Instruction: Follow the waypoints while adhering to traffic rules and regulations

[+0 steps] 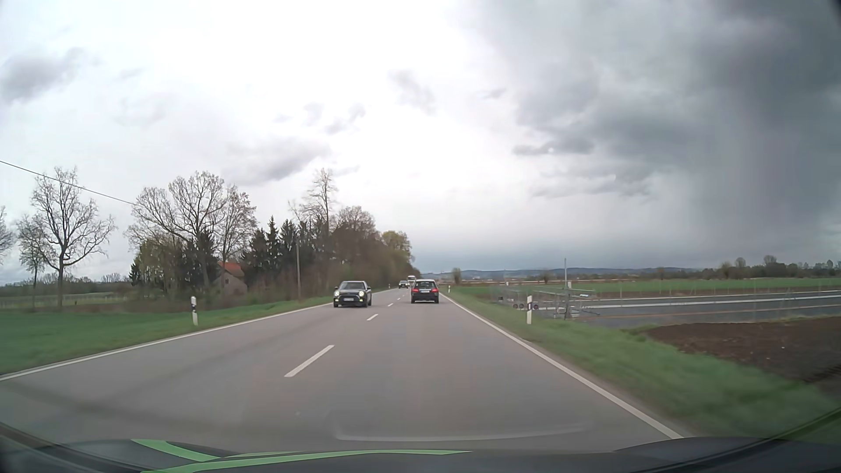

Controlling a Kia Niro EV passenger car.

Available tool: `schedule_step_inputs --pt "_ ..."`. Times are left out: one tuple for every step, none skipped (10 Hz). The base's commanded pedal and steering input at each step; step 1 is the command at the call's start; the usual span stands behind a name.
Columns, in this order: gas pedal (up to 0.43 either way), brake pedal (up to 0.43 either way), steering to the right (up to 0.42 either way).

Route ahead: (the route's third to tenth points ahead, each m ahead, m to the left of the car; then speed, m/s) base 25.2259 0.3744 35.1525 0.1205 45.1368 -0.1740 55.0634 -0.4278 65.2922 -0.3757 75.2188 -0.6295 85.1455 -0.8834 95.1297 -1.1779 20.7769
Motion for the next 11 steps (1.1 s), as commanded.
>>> schedule_step_inputs --pt "0.157 0.0 0.001" --pt "0.157 0.0 0.001" --pt "0.157 0.0 0.001" --pt "0.157 0.0 0.002" --pt "0.157 0.0 0.002" --pt "0.157 0.0 0.002" --pt "0.157 0.0 0.002" --pt "0.157 0.0 0.002" --pt "0.157 0.0 0.002" --pt "0.157 0.0 0.002" --pt "0.157 0.0 0.002"
